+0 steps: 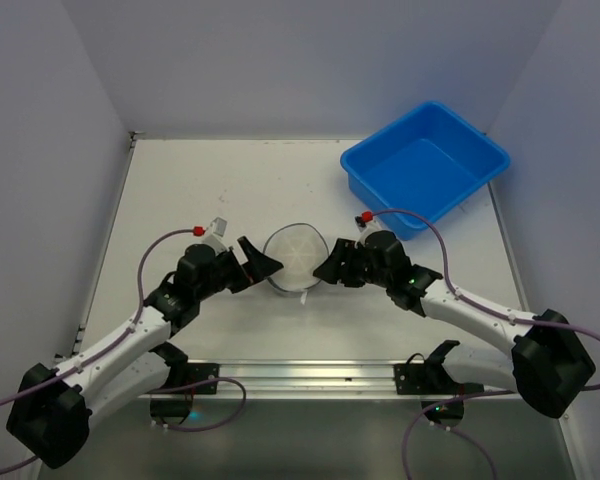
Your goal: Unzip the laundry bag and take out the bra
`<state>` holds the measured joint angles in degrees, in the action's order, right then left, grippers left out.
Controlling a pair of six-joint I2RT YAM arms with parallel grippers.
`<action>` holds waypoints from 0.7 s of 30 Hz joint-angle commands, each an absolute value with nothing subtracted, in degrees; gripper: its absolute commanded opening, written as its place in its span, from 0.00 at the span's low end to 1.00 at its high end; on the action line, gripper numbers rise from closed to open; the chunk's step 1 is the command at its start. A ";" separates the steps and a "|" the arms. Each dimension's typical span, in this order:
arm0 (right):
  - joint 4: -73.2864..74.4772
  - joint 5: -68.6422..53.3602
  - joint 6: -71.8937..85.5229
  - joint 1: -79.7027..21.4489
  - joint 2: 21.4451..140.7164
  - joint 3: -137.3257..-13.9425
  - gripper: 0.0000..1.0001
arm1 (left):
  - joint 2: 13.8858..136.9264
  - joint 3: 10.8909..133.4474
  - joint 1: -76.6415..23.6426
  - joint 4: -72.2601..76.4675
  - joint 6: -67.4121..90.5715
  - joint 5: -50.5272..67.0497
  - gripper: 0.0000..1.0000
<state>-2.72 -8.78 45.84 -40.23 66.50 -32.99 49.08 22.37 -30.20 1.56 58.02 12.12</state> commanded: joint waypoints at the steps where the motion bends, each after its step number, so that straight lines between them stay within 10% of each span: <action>1: -5.80 -9.32 46.58 -40.61 66.80 -35.33 0.59 | 49.92 22.33 -32.51 6.14 62.05 7.65 0.99; 12: -5.63 -8.97 46.49 -41.04 66.53 -35.51 0.59 | 58.18 22.41 -40.60 13.53 66.09 2.99 0.78; 21: -1.68 -3.87 42.72 -43.33 60.92 -34.98 0.59 | 57.83 23.47 -41.31 13.80 66.27 0.79 0.08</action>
<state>-2.59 -7.14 44.86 -42.33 64.16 -33.41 58.33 21.34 -41.04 10.79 66.50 3.55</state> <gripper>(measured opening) 0.592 0.141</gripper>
